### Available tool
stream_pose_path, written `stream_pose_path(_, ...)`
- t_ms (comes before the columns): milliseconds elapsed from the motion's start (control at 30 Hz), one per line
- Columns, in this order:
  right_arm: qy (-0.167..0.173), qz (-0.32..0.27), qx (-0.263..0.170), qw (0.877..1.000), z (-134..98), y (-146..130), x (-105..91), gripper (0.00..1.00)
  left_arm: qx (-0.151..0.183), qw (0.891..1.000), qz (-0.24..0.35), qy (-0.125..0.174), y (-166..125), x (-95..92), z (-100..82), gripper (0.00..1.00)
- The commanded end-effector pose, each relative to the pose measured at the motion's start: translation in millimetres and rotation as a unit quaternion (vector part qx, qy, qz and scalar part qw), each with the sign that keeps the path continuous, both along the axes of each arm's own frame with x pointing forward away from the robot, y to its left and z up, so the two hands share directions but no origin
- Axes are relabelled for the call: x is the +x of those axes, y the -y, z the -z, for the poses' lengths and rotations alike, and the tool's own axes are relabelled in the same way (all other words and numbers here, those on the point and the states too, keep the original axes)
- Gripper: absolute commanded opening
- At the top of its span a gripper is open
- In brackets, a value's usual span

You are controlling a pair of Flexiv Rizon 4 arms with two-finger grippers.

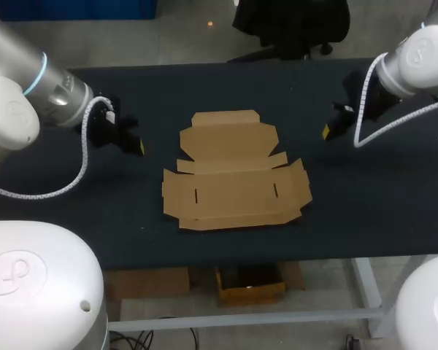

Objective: Assemble the packaging by folding the flat box into shape, placing the metal phone stand inside, and closing the box properly

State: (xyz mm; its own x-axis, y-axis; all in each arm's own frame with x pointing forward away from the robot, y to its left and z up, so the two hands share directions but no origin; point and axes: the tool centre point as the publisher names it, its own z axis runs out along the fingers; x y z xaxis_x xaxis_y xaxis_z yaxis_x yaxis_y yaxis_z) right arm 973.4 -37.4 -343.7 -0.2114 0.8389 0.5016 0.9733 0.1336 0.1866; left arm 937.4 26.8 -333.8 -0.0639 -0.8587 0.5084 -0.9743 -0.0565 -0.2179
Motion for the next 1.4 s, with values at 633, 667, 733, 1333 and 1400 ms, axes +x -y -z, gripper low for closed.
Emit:
stream_pose_path(633,-0.001,-0.002,0.002,1.000,0.6,-0.1,0.8,0.00,0.000,1.000,0.001,-0.002,0.4,2.7,1.0,0.00)
stream_pose_path(667,-0.001,-0.002,0.002,1.000,0.6,-0.1,0.8,0.00,0.000,1.000,0.001,-0.002,0.4,2.7,1.0,0.00)
stream_pose_path(733,-0.001,-0.002,0.002,1.000,0.6,-0.1,0.8,0.00,-0.005,1.000,0.004,-0.003,-0.5,4.5,2.1,0.00)
stream_pose_path(1333,-0.009,0.000,0.002,1.000,22.1,-14.5,3.9,0.00,-0.013,1.000,0.017,0.007,6.5,13.0,18.0,0.00)
stream_pose_path(1400,-0.010,0.000,0.005,1.000,26.1,-15.0,3.6,0.00,-0.016,1.000,0.020,0.007,9.0,11.9,22.4,0.00)
